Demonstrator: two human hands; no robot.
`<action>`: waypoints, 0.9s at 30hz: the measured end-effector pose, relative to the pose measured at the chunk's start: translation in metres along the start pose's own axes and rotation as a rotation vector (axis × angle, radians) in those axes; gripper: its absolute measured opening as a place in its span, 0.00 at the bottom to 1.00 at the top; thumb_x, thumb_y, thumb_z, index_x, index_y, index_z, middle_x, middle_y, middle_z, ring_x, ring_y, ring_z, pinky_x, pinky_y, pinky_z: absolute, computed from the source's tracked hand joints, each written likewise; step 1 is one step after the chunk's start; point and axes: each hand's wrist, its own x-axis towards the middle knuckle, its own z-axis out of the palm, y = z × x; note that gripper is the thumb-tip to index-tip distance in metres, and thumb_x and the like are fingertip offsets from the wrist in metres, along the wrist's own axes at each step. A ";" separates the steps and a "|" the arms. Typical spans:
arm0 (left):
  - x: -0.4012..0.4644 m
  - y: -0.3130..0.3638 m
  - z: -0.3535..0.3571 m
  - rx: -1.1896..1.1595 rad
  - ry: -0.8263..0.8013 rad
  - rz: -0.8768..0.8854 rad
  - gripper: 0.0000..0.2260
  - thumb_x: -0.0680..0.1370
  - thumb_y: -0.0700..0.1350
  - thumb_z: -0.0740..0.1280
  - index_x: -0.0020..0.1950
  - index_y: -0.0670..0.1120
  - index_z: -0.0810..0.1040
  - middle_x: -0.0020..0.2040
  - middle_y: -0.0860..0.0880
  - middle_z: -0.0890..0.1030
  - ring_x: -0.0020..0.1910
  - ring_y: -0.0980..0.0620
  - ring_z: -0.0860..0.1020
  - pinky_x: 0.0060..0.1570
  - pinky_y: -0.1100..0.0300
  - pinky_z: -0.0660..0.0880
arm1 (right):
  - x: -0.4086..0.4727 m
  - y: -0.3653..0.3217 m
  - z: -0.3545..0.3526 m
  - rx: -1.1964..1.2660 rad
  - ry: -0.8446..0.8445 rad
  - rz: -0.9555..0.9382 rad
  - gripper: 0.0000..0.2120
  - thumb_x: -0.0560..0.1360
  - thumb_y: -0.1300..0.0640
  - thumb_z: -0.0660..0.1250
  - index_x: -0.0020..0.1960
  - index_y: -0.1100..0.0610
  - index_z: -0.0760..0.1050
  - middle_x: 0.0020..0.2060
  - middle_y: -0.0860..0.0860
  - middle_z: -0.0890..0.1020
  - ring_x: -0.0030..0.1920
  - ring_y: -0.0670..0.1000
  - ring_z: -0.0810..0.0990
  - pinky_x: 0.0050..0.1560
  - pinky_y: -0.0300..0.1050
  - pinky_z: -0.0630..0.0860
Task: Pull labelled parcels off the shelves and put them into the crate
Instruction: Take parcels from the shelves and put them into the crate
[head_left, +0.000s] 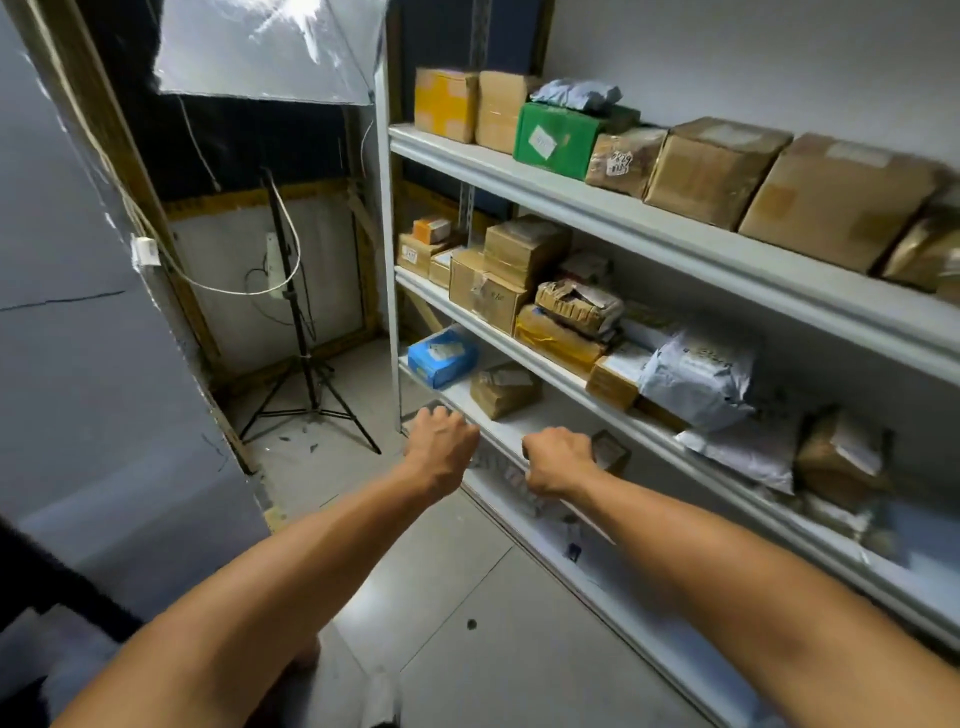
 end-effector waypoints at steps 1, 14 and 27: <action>0.013 -0.006 0.003 0.006 0.007 0.008 0.10 0.80 0.47 0.68 0.60 0.45 0.80 0.49 0.45 0.78 0.45 0.49 0.72 0.46 0.54 0.70 | 0.012 0.000 -0.003 -0.006 -0.001 0.002 0.12 0.76 0.56 0.64 0.59 0.52 0.78 0.56 0.53 0.81 0.57 0.57 0.80 0.52 0.51 0.77; 0.190 -0.136 0.037 -0.015 -0.014 0.067 0.15 0.78 0.45 0.70 0.64 0.46 0.77 0.56 0.44 0.77 0.54 0.47 0.76 0.53 0.52 0.76 | 0.220 -0.041 -0.063 0.100 0.058 0.055 0.14 0.76 0.51 0.67 0.60 0.52 0.77 0.57 0.53 0.81 0.59 0.57 0.79 0.51 0.50 0.73; 0.337 -0.193 0.040 -0.129 -0.023 0.114 0.13 0.77 0.42 0.68 0.62 0.46 0.77 0.57 0.43 0.78 0.59 0.42 0.75 0.57 0.48 0.74 | 0.351 -0.010 -0.086 0.457 0.147 0.304 0.22 0.77 0.54 0.69 0.70 0.51 0.71 0.66 0.53 0.72 0.64 0.56 0.74 0.61 0.53 0.75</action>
